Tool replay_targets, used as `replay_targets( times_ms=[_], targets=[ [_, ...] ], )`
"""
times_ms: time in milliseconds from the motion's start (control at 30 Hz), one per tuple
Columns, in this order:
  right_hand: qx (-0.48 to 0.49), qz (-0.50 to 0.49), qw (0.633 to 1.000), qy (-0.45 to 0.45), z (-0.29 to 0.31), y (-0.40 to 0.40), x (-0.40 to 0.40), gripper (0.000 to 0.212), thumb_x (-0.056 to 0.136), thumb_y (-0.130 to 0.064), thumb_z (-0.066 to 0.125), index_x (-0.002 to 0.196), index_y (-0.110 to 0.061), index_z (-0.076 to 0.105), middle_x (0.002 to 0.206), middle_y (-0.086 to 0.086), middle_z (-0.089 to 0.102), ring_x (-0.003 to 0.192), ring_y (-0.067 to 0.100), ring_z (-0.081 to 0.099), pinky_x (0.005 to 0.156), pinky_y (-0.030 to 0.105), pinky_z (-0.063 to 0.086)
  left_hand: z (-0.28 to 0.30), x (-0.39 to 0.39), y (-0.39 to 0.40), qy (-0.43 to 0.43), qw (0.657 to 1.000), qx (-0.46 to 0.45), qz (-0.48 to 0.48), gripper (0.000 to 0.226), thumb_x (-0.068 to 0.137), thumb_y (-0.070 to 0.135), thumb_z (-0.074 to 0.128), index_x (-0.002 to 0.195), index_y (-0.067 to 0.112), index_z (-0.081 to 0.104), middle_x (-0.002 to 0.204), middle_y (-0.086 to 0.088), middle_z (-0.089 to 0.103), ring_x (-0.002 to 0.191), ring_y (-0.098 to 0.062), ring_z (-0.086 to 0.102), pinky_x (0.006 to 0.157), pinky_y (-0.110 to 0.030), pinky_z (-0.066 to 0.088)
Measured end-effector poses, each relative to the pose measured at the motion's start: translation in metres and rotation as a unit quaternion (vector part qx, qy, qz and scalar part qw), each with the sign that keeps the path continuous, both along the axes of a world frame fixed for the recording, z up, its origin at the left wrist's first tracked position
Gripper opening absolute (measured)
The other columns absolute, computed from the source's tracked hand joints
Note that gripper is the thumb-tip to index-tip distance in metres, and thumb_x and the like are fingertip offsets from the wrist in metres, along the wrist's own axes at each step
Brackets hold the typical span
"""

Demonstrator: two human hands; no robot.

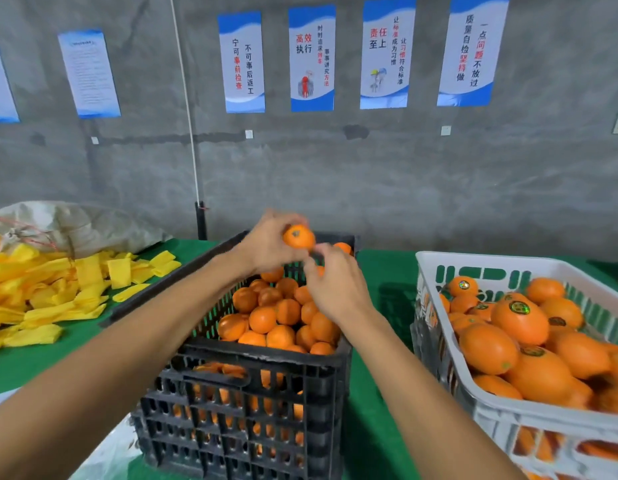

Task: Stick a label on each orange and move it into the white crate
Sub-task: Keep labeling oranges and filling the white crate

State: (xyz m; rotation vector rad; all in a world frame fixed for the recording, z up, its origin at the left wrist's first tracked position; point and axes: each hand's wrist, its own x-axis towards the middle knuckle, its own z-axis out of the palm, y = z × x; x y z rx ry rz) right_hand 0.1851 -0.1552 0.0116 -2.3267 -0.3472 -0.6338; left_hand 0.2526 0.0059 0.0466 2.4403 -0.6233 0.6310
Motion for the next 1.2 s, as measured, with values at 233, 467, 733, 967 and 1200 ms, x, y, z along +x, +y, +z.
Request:
replay_targets(
  times_ms=[233,467,733,967,1200],
  targets=[
    [0.222,0.101,0.963,-0.115,-0.006,-0.013,-0.075,0.047,0.104,-0.046,0.048,0.147,-0.028,0.047,0.136,-0.011,0.055,0.121,0.002,0.056,0.102,0.038,0.051,0.012,-0.117,-0.019,-0.053,0.972,-0.201,-0.113,0.054,0.082,0.014,0.086,0.128,0.026,0.06,0.124,0.013,0.063,0.109,-0.013,0.067,0.086,-0.03,0.059],
    [0.215,0.129,0.94,-0.232,-0.073,-0.049,-0.164,0.038,0.101,-0.027,0.065,0.137,-0.019,0.056,0.131,-0.004,0.054,0.116,0.021,0.061,0.096,0.026,0.049,-0.08,-0.222,-0.043,-0.142,0.957,-0.214,-0.138,0.06,0.088,0.021,0.081,0.142,0.027,0.054,0.143,0.009,0.053,0.132,-0.023,0.056,0.095,-0.03,0.056],
    [0.152,0.163,0.971,-0.089,-0.179,-0.05,-0.212,0.036,0.103,-0.038,0.059,0.138,-0.031,0.051,0.135,-0.015,0.052,0.126,0.013,0.055,0.1,0.018,0.043,-0.199,-0.264,-0.018,-0.13,0.977,-0.125,-0.111,0.068,0.088,0.016,0.082,0.145,0.027,0.048,0.15,-0.007,0.044,0.14,-0.025,0.046,0.104,-0.036,0.048],
    [0.032,0.172,0.983,0.058,-0.232,-0.057,-0.22,0.027,0.104,-0.037,0.059,0.129,-0.029,0.064,0.133,-0.028,0.055,0.129,-0.001,0.052,0.106,0.028,0.044,-0.271,-0.262,-0.005,0.132,0.988,-0.073,-0.027,0.063,0.091,0.028,0.076,0.145,0.037,0.045,0.139,0.008,0.04,0.118,-0.021,0.057,0.096,-0.04,0.053],
    [-0.147,0.245,0.943,0.171,-0.237,-0.081,-0.227,0.059,0.096,-0.071,0.046,0.148,-0.041,0.049,0.153,-0.036,0.034,0.146,-0.011,0.023,0.122,0.017,0.019,-0.297,-0.268,-0.011,0.136,0.99,-0.028,-0.023,0.066,0.101,0.028,0.061,0.156,0.036,0.024,0.151,0.002,0.029,0.12,-0.024,0.05,0.096,-0.043,0.052]
  ],
)
